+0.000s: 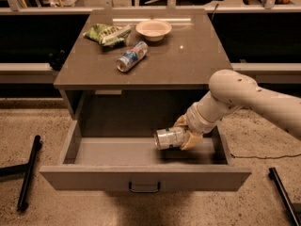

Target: Pick 7up can from top drawer and place on counter

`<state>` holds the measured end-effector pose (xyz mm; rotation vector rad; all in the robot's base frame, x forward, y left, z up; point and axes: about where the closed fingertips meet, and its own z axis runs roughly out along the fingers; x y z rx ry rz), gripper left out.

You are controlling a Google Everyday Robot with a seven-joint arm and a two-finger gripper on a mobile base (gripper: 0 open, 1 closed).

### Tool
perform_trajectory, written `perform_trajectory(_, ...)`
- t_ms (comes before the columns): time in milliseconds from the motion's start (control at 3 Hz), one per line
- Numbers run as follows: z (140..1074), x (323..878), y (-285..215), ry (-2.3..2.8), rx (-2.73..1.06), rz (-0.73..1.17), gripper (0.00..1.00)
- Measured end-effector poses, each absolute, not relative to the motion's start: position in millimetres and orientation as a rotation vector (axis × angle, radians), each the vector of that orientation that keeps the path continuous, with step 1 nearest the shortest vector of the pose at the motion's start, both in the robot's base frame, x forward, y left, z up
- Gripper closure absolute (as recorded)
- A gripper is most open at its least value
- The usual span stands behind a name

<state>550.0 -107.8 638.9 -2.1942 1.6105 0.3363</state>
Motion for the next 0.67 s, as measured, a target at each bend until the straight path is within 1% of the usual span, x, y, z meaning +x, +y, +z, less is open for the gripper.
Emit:
perform_trajectory(333, 682.0, 546.4, -129.5, 1.638, -2.157, 0.219, 1.0)
perform_trajectory(667, 682.0, 546.4, -129.5, 1.638, -2.157, 0.219, 1.0)
